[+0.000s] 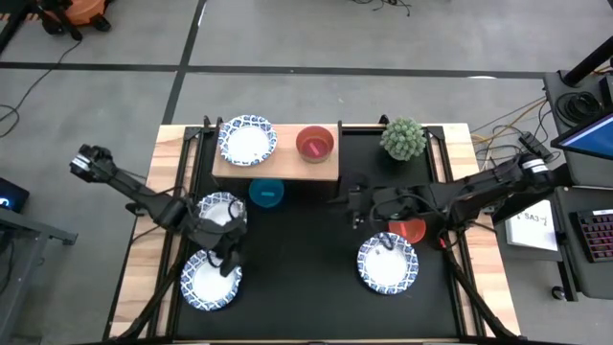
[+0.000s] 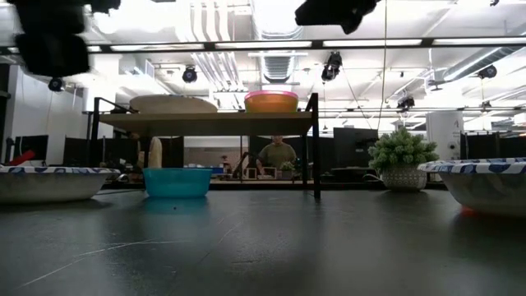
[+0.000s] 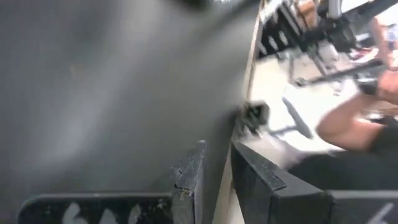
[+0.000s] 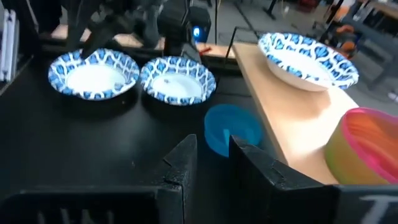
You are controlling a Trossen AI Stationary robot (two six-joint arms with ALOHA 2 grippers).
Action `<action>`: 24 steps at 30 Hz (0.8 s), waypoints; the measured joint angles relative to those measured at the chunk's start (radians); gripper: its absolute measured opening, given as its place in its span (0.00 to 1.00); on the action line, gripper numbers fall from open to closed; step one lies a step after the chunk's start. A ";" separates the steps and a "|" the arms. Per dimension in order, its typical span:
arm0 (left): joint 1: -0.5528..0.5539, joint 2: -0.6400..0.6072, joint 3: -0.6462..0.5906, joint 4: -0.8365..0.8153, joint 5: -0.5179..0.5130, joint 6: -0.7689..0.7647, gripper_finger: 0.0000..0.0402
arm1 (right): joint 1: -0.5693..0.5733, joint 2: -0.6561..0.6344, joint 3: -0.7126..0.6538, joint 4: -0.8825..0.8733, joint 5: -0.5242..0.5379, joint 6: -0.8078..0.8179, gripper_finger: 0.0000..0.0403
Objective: Place and stack bowls onto a shelf
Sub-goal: Stack the white bowl on top of the other white bowl on the shelf
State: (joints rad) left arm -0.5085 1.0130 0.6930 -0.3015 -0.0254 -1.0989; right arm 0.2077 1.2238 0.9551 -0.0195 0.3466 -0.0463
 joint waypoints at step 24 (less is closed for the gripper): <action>-0.042 0.065 0.000 -0.560 -0.118 -0.439 0.14 | -0.001 -0.097 -0.134 0.147 -0.007 -0.069 0.21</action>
State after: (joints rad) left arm -0.5502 1.0784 0.6930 -0.8614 -0.1433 -1.5383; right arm 0.2070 1.1271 0.8215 0.1277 0.3394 -0.1150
